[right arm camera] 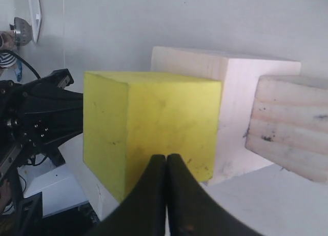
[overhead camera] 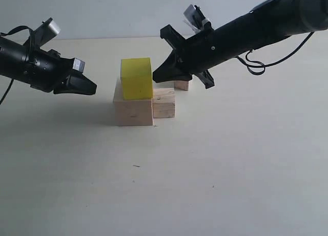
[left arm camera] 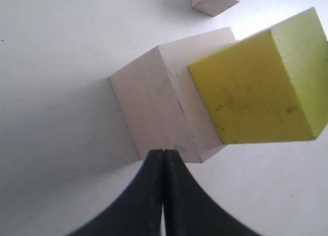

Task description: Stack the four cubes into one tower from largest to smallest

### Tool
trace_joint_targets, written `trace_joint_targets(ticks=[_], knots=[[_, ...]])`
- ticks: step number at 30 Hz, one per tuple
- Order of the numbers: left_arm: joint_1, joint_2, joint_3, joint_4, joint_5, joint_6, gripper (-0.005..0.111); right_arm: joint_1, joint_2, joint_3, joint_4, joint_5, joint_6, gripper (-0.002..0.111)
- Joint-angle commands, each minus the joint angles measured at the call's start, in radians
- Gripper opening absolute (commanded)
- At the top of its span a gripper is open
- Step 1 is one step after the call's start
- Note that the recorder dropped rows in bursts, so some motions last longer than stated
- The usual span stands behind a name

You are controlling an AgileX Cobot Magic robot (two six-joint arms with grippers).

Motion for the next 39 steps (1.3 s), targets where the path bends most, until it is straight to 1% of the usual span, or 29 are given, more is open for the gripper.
trace_joint_targets(ticks=[1, 7, 19, 24, 29, 39], knots=[[0.001, -0.002, -0.006, -0.014, 0.009, 0.005, 0.0, -0.001, -0.003, -0.006, 0.01, 0.009, -0.018, 0.0], [0.001, -0.002, -0.006, -0.014, 0.009, 0.005, 0.0, 0.021, -0.003, -0.006, 0.01, 0.006, -0.038, 0.0], [0.001, -0.002, -0.006, -0.012, 0.019, 0.005, 0.0, 0.021, -0.003, -0.006, 0.013, -0.052, -0.038, 0.0], [0.001, -0.002, -0.006, -0.014, 0.02, 0.005, 0.0, 0.021, -0.003, -0.006, 0.056, -0.056, -0.09, 0.0], [0.001, -0.002, -0.006, -0.014, 0.022, 0.005, 0.0, 0.021, -0.003, -0.006, 0.054, -0.058, -0.09, 0.0], [0.001, -0.002, -0.006, -0.014, 0.025, 0.005, 0.0, 0.021, -0.003, -0.006, 0.056, -0.045, -0.161, 0.0]])
